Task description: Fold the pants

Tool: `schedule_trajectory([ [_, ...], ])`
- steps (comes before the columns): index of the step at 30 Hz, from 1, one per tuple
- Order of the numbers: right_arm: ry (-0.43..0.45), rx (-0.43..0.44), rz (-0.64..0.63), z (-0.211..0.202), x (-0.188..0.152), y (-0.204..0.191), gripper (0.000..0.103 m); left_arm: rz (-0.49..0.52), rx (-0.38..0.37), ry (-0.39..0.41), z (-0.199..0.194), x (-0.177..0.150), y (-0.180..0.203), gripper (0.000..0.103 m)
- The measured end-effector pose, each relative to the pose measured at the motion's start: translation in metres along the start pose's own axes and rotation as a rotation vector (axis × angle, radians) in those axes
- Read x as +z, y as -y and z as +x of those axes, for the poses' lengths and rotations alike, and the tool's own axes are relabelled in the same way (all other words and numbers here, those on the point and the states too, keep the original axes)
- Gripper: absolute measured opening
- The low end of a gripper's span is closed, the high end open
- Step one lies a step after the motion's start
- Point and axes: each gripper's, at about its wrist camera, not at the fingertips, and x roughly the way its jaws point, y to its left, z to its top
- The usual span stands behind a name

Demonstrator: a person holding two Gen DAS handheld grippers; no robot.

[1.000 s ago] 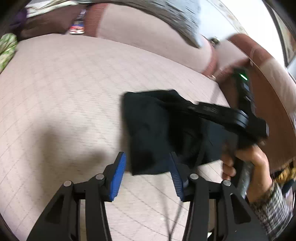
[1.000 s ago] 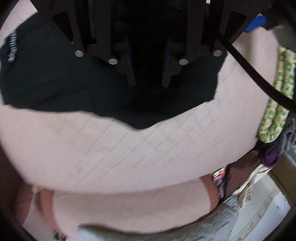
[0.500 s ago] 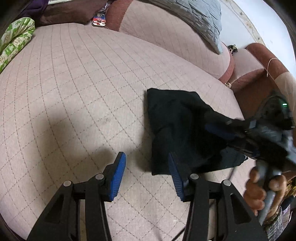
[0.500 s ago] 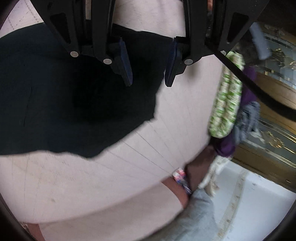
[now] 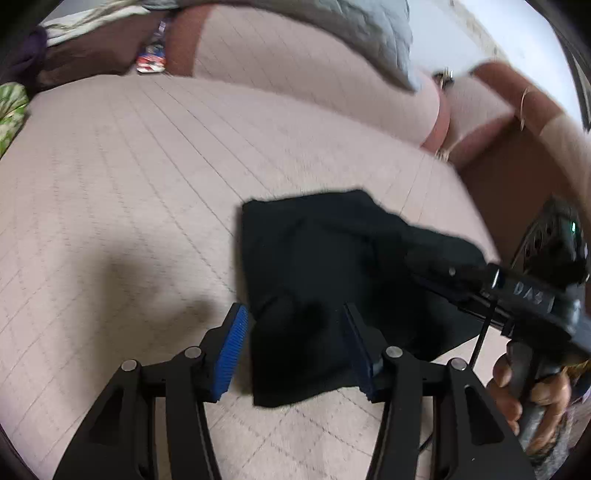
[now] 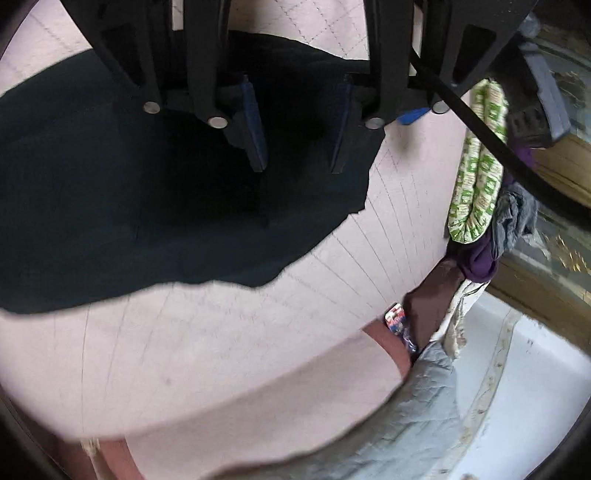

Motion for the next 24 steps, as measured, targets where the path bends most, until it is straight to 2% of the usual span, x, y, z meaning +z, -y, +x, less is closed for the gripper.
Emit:
schedule_trajectory([
  [1, -0.023, -0.022, 0.018, 0.012, -0.001, -0.001, 0.055, 0.014, 0.020, -0.031, 0.011, -0.001, 0.002, 0.052],
  [2, -0.051, -0.055, 0.040, 0.023, -0.001, 0.008, 0.054, 0.029, 0.048, -0.067, 0.024, -0.003, 0.004, 0.053],
  [3, -0.049, -0.043, 0.054, 0.025, -0.002, 0.014, 0.052, 0.038, 0.075, -0.105, 0.036, -0.005, 0.004, 0.054],
  [4, -0.032, -0.017, 0.071, 0.020, -0.004, 0.017, 0.052, 0.049, 0.085, -0.097, 0.037, -0.005, 0.006, 0.054],
  [8, 0.058, -0.054, 0.056, -0.015, -0.005, 0.017, 0.052, 0.066, 0.078, -0.115, 0.024, 0.002, 0.013, 0.057],
  [13, 0.180, -0.074, 0.045, -0.076, -0.018, 0.029, 0.053, 0.091, 0.064, -0.078, -0.006, 0.015, 0.030, 0.057],
  [19, 0.344, -0.178, 0.087, -0.138, -0.047, 0.071, 0.056, 0.195, 0.034, -0.063, -0.016, 0.030, 0.093, 0.063],
  [24, 0.388, -0.236, 0.197, -0.164, -0.055, 0.126, 0.056, 0.293, 0.020, -0.090, 0.008, 0.039, 0.158, 0.063],
])
